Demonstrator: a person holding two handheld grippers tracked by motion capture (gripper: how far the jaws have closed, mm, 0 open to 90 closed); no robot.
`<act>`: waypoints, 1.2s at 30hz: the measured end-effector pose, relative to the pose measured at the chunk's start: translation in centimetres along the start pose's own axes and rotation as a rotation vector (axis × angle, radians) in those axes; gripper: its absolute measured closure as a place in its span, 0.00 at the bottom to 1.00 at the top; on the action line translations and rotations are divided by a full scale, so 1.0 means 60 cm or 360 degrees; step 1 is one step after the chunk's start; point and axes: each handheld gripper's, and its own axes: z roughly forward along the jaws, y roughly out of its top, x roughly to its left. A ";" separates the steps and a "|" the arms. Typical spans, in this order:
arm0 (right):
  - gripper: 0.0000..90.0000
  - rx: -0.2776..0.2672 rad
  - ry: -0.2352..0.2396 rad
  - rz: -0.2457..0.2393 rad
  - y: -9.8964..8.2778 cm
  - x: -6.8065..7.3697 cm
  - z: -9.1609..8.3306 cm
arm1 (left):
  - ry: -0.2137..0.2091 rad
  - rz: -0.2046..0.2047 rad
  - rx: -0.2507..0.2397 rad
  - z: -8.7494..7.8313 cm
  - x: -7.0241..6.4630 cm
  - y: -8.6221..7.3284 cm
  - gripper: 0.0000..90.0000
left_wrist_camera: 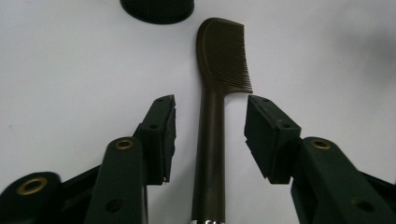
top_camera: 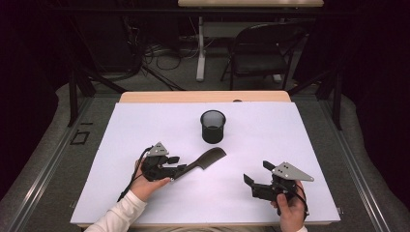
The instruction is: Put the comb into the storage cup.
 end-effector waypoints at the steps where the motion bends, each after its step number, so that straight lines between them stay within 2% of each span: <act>1: 0.16 0.0002 0.0002 0.0001 0.000 0.000 0.000 | -0.0009 0.0007 -0.0020 -0.002 0.000 0.000 0.53; 7: 0.16 0.0002 0.0001 0.0001 0.000 0.000 0.001 | 0.0000 0.0034 -0.0112 -0.018 -0.001 0.004 0.45; 11: 0.16 0.0000 0.0003 0.0008 -0.001 0.000 0.001 | 0.0005 0.0017 -0.0178 -0.028 0.002 0.007 0.42; 12: 0.16 0.0003 0.0004 0.0007 0.000 0.000 0.001 | -0.0012 0.0000 -0.0186 -0.030 0.003 0.008 0.42; 16: 0.16 0.0008 0.0002 0.0002 -0.001 0.000 0.002 | -0.0007 -0.0036 -0.0170 -0.036 0.005 0.013 0.39; 20: 0.16 0.0013 0.0002 0.0002 -0.001 -0.001 0.002 | -0.0011 -0.0081 -0.0183 -0.041 0.009 0.019 0.29; 25: 0.16 0.0013 -0.0002 0.0005 -0.001 -0.001 0.002 | 0.0005 -0.0085 -0.0190 -0.047 0.009 0.028 0.19; 28: 0.16 0.0012 -0.0002 0.0005 -0.001 -0.001 0.002 | -0.0004 -0.0086 -0.0161 -0.048 0.009 0.033 0.16; 31: 0.16 0.0013 0.0000 0.0006 -0.001 -0.001 0.002 | -0.0011 -0.0074 -0.0092 -0.044 0.008 0.040 0.09; 35: 0.16 0.0011 0.0000 0.0004 -0.001 -0.001 0.003 | -0.0005 -0.0046 -0.0014 -0.037 0.002 0.049 0.02; 36: 0.16 0.0014 -0.0001 0.0004 -0.001 -0.001 0.002 | -0.0005 -0.0023 0.0001 -0.036 0.001 0.051 0.02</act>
